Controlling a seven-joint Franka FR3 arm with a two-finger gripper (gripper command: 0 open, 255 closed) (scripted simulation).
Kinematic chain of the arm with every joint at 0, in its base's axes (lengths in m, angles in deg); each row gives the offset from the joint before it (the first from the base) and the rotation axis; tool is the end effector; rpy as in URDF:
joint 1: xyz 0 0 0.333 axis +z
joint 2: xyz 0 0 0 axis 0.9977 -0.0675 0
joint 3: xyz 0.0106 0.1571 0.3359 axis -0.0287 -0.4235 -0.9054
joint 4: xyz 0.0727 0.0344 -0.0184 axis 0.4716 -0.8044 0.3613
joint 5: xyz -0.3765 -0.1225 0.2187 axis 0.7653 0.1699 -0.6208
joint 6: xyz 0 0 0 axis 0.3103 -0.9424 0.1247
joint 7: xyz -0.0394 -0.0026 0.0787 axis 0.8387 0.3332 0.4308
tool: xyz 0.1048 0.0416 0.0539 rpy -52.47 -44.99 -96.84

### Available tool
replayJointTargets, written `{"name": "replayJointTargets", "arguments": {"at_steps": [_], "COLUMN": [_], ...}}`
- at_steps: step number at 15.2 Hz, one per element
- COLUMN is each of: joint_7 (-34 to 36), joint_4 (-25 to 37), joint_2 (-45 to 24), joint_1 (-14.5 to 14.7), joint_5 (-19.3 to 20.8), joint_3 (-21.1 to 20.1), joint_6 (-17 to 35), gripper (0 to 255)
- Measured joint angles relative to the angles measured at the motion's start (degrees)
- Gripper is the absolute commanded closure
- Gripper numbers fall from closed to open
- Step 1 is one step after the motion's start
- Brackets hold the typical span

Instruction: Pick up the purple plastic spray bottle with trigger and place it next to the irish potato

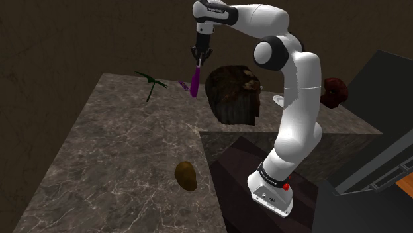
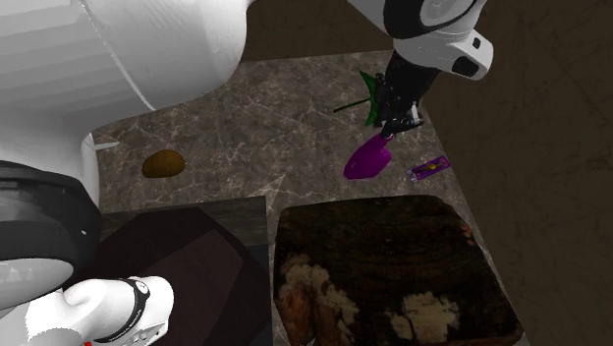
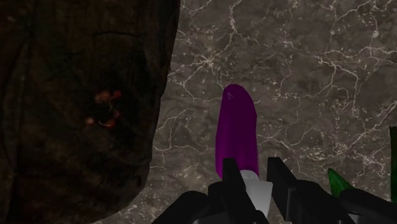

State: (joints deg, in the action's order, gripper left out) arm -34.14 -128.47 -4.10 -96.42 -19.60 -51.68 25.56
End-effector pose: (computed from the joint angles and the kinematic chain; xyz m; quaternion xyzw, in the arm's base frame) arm 0.7520 -0.2029 0.5240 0.9679 -0.2463 -0.0477 0.0152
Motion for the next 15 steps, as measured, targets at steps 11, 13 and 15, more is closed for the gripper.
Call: {"name": "replayJointTargets", "arguments": {"at_steps": [11,13,15], "joint_7": [-0.19,-0.19,-0.10], "joint_4": [14.77,18.83,26.10], "joint_2": [-3.83,-5.27,-8.45], "joint_1": [-0.72,-0.94,-1.36], "joint_5": [-0.35,-0.48,-0.75], "joint_3": [-0.03,-0.06,-0.18], "joint_6": [-10.92,-13.53,-17.58], "gripper": [255,255,255]}}
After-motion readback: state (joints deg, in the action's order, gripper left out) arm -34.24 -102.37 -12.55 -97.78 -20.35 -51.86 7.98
